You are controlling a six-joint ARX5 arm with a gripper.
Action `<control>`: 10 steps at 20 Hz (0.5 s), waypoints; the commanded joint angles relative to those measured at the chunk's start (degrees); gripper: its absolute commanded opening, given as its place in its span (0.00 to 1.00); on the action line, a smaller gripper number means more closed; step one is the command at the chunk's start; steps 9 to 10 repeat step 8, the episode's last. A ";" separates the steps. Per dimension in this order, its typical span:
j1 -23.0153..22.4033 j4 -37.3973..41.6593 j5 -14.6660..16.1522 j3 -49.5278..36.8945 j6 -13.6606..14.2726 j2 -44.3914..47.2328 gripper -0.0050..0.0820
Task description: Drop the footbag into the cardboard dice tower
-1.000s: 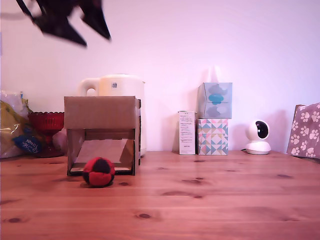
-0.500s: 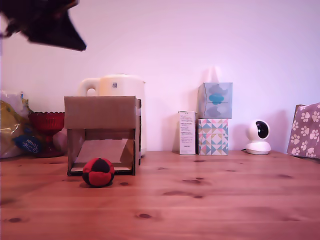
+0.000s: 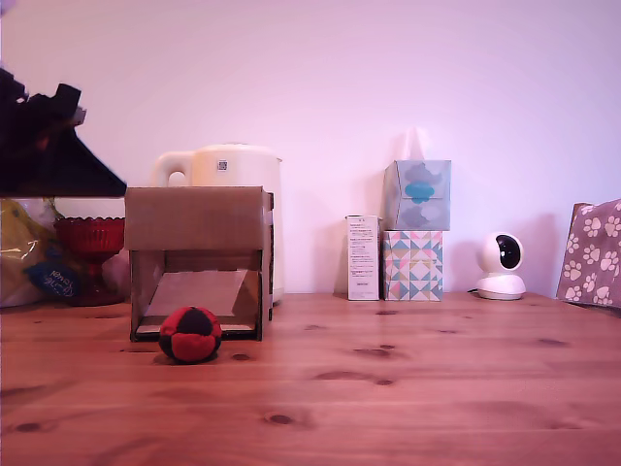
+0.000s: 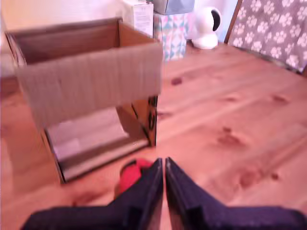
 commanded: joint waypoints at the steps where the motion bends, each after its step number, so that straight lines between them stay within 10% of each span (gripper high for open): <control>1: -0.17 0.61 -0.17 -0.07 -0.13 0.07 0.03; 10: -0.17 5.14 -0.15 -0.04 0.07 10.08 0.03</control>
